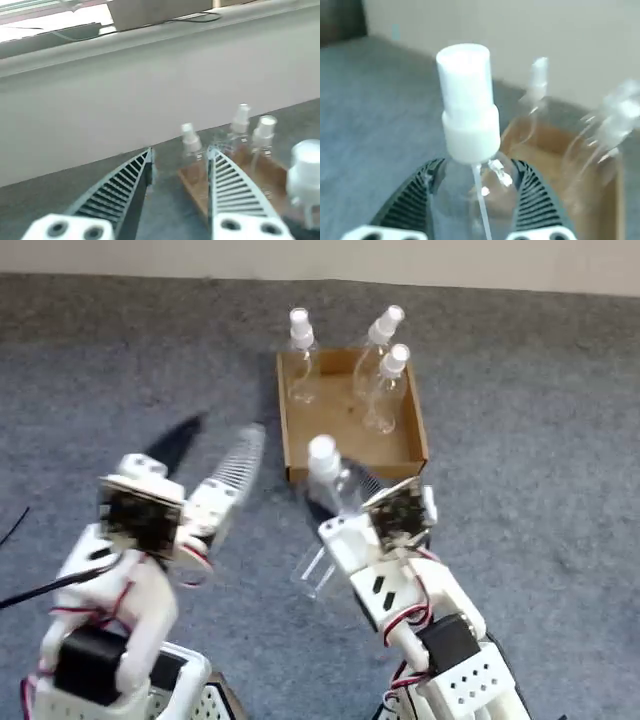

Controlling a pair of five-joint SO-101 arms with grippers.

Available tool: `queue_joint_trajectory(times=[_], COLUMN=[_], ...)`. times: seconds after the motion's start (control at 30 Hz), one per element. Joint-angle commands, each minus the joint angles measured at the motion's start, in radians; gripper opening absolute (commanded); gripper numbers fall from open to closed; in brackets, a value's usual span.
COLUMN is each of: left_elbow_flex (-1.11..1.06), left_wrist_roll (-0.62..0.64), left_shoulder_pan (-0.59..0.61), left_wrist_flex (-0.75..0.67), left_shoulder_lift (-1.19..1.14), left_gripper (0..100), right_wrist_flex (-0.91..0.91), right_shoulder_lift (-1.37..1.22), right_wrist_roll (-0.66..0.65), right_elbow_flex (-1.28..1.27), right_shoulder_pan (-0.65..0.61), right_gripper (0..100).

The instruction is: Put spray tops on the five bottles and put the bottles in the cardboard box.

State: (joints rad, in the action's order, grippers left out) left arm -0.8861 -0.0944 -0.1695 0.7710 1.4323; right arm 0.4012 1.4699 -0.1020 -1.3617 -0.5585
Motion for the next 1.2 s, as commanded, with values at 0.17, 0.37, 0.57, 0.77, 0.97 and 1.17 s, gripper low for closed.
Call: queue_joint_trajectory(times=[0.17, 0.37, 0.57, 0.77, 0.97, 1.17], left_elbow_flex=[-0.188, -0.360, -0.363, -0.374, -0.421, -0.444], left_wrist_roll=[-0.049, -0.046, 0.043, 0.051, 0.048, 0.048], left_shoulder_pan=[0.185, 0.127, 0.120, 0.119, 0.119, 0.119], left_wrist_flex=[0.117, -0.005, -0.017, -0.112, -0.186, -0.204], left_shoulder_lift=[0.005, 0.007, 0.007, -0.004, -0.004, -0.004], left_gripper=[17, 20, 27, 28, 28, 28], right_wrist_flex=[-0.213, -0.211, -0.203, -0.027, 0.087, 0.166], right_shoulder_lift=[-0.470, -0.938, -1.109, -1.107, -1.053, -0.909], right_wrist_roll=[0.133, 0.245, 0.249, 0.252, 0.365, 0.364], right_elbow_flex=[0.395, 0.742, 0.871, 0.877, 0.894, 0.892], right_shoulder_pan=[0.096, 0.035, -0.062, -0.125, -0.127, -0.120], right_gripper=[0.4, 0.4, 0.4, 0.4, 0.4, 0.4])
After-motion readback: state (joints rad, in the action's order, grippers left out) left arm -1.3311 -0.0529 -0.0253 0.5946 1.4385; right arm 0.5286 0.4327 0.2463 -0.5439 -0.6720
